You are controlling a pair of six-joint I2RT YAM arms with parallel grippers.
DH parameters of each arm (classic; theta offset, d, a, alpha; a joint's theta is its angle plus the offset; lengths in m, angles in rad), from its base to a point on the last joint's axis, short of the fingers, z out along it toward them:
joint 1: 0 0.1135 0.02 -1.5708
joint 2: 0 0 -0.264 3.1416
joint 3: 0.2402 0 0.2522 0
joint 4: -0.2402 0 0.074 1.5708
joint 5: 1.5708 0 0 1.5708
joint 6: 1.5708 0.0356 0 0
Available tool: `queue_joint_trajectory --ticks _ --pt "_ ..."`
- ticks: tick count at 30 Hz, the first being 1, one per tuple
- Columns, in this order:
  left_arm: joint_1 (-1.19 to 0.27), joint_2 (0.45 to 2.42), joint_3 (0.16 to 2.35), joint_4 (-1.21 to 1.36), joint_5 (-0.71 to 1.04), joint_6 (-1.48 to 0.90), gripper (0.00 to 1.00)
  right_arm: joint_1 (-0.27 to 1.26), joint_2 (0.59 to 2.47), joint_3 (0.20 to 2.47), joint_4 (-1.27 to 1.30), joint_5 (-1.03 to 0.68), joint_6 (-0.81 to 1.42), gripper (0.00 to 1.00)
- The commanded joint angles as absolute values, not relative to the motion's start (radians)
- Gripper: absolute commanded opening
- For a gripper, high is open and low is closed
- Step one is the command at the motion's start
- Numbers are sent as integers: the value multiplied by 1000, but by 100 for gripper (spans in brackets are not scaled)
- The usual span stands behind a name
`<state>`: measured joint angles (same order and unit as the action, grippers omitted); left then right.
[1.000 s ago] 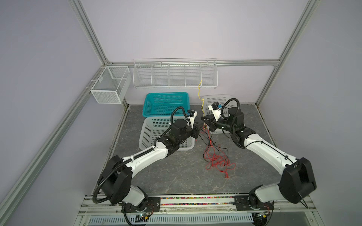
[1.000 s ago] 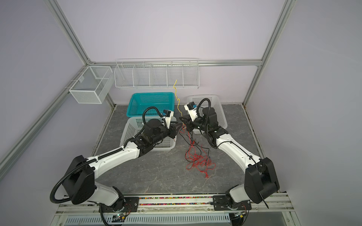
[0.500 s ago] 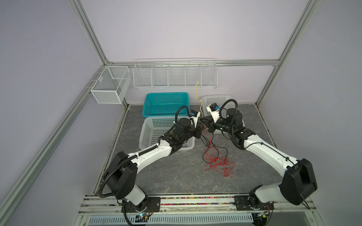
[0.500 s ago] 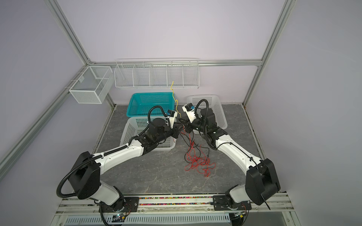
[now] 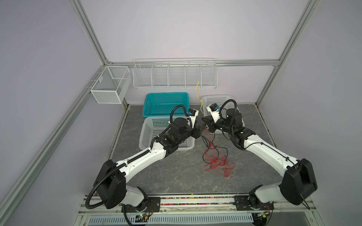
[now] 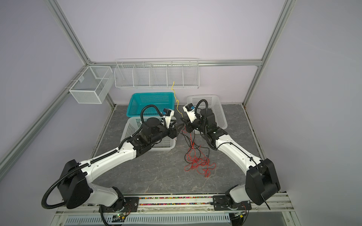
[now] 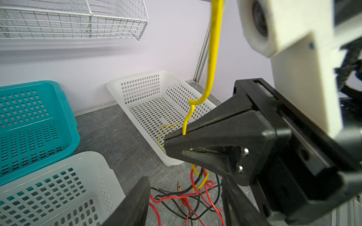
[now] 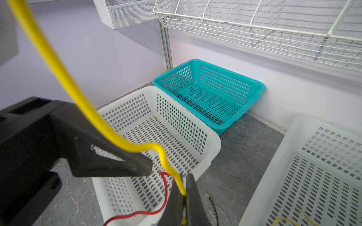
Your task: Untangle the cables
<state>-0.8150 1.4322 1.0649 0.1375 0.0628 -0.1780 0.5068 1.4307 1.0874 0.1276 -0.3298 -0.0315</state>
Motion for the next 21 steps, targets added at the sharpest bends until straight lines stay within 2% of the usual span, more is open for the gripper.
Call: queue_joint_trajectory --ticks 1,10,21 --pt "-822 1448 1055 124 115 -171 55 513 1410 1108 133 -340 -47 6" --pt "-821 1500 1061 134 126 -190 39 516 1384 1106 145 -370 -33 6" --pt "-822 1535 1078 152 121 -193 33 526 1377 1110 154 -417 -31 6"
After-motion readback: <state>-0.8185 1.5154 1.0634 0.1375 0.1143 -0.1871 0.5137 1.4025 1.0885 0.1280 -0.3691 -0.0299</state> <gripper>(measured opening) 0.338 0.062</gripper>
